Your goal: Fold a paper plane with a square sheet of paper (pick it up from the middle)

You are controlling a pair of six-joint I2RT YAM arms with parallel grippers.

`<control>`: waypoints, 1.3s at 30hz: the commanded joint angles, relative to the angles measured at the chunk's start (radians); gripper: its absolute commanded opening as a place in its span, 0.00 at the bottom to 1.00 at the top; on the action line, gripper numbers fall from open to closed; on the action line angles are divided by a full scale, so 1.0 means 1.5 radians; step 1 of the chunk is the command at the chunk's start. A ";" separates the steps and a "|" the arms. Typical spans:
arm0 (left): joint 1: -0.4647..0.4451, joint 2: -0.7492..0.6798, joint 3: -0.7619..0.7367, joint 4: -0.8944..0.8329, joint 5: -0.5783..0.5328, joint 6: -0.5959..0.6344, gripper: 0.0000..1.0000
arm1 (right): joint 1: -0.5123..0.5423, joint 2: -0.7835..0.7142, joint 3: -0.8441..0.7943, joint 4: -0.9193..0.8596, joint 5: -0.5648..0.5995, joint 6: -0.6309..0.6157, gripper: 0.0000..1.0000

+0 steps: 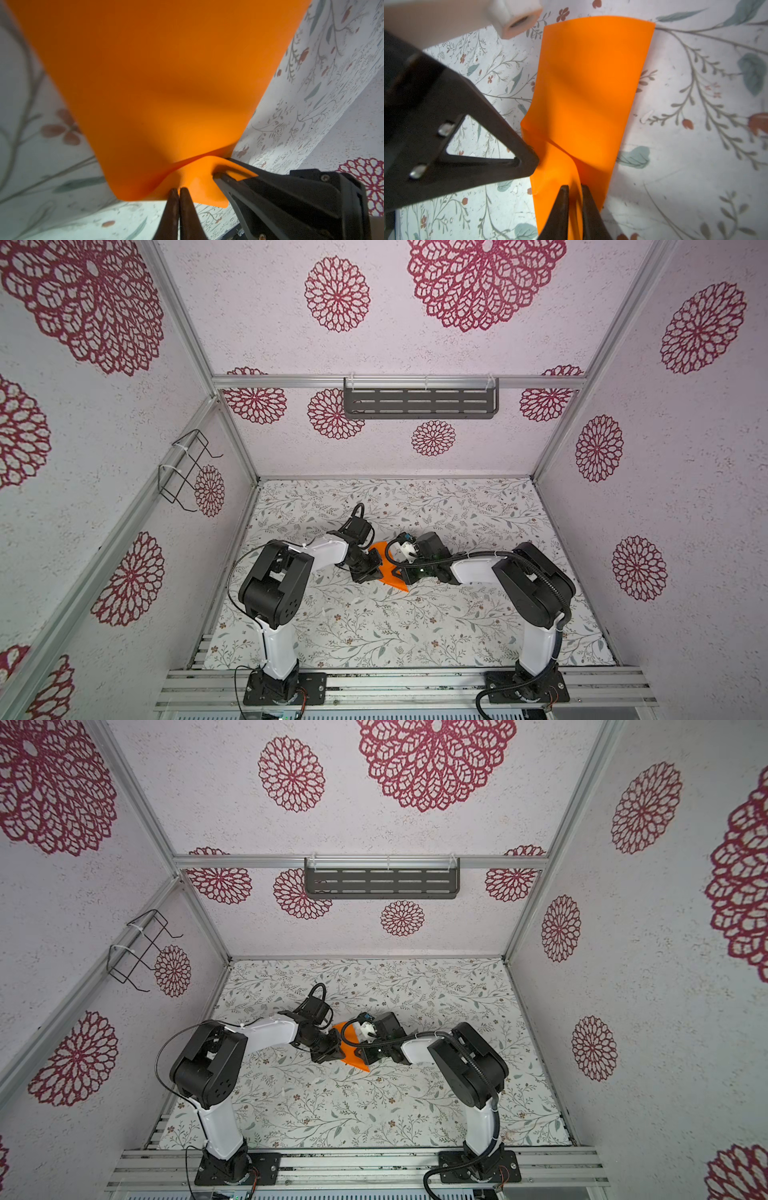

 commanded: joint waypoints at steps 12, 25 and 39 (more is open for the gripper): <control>0.003 0.000 0.002 -0.034 -0.030 0.005 0.05 | -0.003 0.015 0.004 -0.063 0.027 0.014 0.18; 0.004 0.018 0.016 -0.066 -0.052 -0.003 0.04 | -0.013 -0.066 0.011 -0.055 0.019 0.082 0.24; 0.003 0.037 0.029 -0.085 -0.052 0.002 0.04 | 0.010 -0.185 0.001 -0.090 0.056 0.183 0.24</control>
